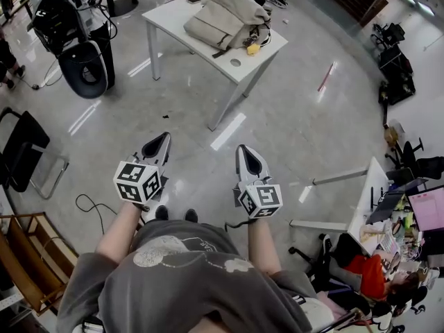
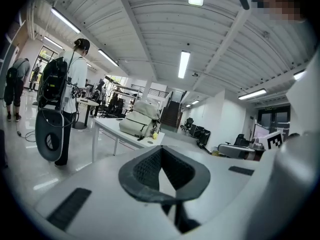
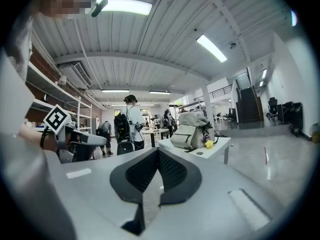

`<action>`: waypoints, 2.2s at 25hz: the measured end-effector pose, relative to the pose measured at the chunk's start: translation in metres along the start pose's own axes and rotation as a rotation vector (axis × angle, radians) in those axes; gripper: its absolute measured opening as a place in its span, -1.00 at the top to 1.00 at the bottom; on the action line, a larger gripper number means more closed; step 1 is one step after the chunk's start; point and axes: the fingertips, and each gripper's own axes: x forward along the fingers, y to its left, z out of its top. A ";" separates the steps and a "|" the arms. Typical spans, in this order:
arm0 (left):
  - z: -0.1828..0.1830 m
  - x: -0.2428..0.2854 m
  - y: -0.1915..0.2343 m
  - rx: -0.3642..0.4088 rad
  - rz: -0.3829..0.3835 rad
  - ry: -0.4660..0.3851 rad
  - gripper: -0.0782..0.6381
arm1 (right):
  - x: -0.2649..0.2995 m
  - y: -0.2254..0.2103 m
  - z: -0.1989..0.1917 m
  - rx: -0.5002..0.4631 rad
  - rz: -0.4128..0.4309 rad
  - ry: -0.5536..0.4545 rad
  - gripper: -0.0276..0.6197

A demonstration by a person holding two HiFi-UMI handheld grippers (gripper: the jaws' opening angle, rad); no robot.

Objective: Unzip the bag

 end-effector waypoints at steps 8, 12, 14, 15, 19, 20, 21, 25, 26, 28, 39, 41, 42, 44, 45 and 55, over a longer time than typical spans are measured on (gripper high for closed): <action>-0.008 0.005 -0.020 0.010 0.060 -0.010 0.77 | -0.022 -0.031 -0.014 0.006 0.014 0.027 0.91; -0.008 0.010 -0.020 0.023 0.068 -0.022 0.77 | -0.016 -0.042 -0.019 0.010 0.003 0.029 0.91; -0.008 0.011 -0.015 0.019 0.073 -0.024 0.77 | -0.010 -0.040 -0.022 0.008 0.016 0.041 0.91; -0.008 0.012 -0.012 0.012 0.078 -0.024 0.77 | -0.006 -0.039 -0.024 0.007 0.019 0.049 0.91; -0.013 0.030 0.008 -0.012 0.084 -0.006 0.77 | 0.015 -0.049 -0.027 0.022 -0.001 0.071 0.91; -0.014 0.037 0.012 -0.017 0.081 -0.001 0.77 | 0.019 -0.054 -0.028 0.025 -0.013 0.076 0.91; -0.012 0.046 0.017 -0.019 0.076 0.001 0.77 | 0.025 -0.060 -0.028 0.028 -0.027 0.080 0.91; 0.004 0.084 0.036 -0.003 0.039 -0.009 0.77 | 0.056 -0.083 -0.025 0.045 -0.074 0.089 0.91; 0.008 0.094 0.042 -0.003 0.030 -0.008 0.77 | 0.066 -0.088 -0.024 0.049 -0.088 0.090 0.91; 0.014 0.114 0.058 -0.010 0.015 -0.001 0.77 | 0.089 -0.098 -0.021 0.061 -0.114 0.086 0.91; 0.052 0.199 0.150 -0.020 -0.026 0.007 0.76 | 0.222 -0.113 -0.007 0.058 -0.134 0.095 0.91; 0.053 0.204 0.152 -0.017 -0.041 0.003 0.76 | 0.232 -0.115 -0.008 0.060 -0.135 0.095 0.91; 0.052 0.205 0.153 -0.015 -0.044 0.003 0.76 | 0.235 -0.115 -0.008 0.063 -0.135 0.094 0.91; 0.056 0.208 0.161 -0.012 -0.046 0.004 0.76 | 0.247 -0.113 -0.006 0.068 -0.137 0.094 0.91; 0.062 0.212 0.172 -0.012 -0.049 0.004 0.76 | 0.259 -0.110 -0.003 0.068 -0.139 0.093 0.91; 0.106 0.255 0.225 -0.006 -0.118 0.012 0.76 | 0.328 -0.111 0.018 0.064 -0.202 0.096 0.91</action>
